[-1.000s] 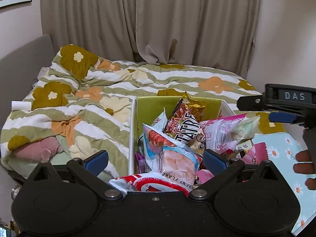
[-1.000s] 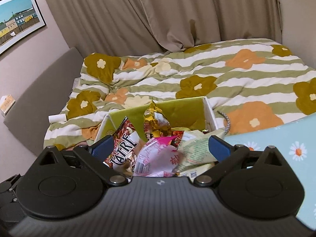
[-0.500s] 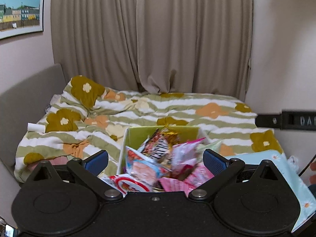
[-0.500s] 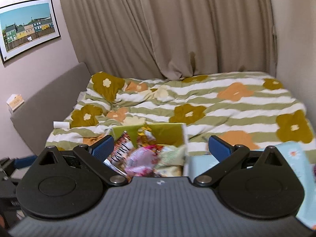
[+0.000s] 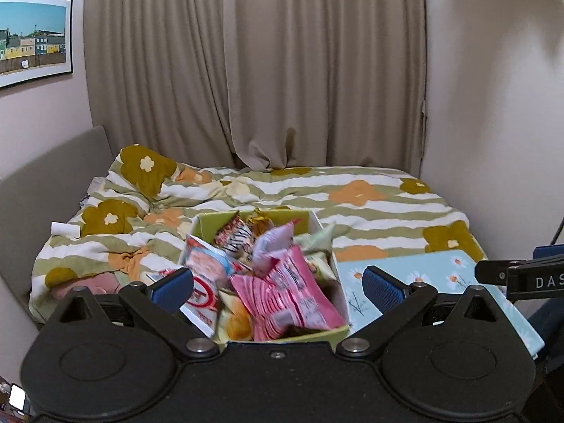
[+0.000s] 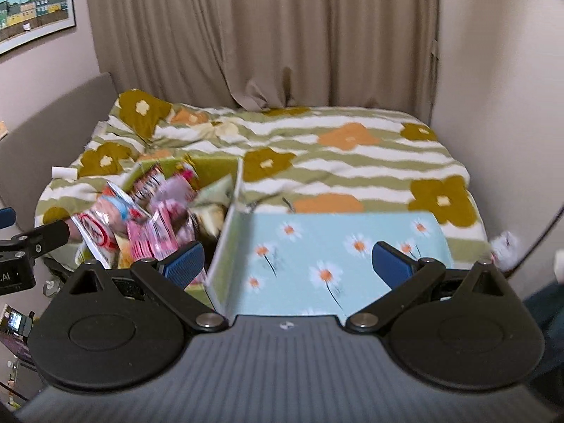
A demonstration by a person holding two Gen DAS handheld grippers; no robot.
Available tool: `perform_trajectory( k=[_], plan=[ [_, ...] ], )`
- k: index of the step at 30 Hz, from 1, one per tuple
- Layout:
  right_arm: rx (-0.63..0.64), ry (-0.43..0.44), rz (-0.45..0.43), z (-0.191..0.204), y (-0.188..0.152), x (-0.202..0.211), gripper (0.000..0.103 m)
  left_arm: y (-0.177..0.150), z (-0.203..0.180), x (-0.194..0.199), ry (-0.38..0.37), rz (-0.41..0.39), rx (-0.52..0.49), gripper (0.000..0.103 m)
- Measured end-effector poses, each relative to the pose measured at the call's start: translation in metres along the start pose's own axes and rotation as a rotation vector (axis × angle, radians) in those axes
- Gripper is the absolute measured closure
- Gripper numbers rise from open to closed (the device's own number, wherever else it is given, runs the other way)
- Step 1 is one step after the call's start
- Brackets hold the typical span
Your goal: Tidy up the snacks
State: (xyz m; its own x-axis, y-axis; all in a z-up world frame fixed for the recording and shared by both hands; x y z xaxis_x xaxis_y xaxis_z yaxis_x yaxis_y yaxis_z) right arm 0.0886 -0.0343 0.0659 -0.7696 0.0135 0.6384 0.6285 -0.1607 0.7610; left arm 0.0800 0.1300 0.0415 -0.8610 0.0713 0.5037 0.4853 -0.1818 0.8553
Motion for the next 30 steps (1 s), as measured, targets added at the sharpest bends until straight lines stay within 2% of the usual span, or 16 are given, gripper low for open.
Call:
perform_trajectory(
  k=[12,30],
  plan=[
    [-0.031,-0.031,0.037,-0.029,-0.031,0.013,0.0,-0.015,-0.025,0.01,-0.017,-0.007,-0.027,0.0],
    [-0.04,-0.03,0.038,-0.035,-0.033,0.014,0.0,-0.018,-0.029,0.011,-0.012,-0.001,-0.026,0.0]
  ],
)
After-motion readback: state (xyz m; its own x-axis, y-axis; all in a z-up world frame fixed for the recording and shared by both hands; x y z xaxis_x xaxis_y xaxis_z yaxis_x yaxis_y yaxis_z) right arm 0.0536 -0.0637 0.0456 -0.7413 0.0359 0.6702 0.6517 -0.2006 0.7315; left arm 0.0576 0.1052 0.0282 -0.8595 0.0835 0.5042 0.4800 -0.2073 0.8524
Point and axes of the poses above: each gripper's, at about its wrist camera, not at the fingertips, and x roughly against the way its jaws point, z to its left, y to its top, the point moved 1 cm from there along -x, roughly the way its jaws point, and after that the axes turned 5 degrees about -x, right-handed, at the moved point
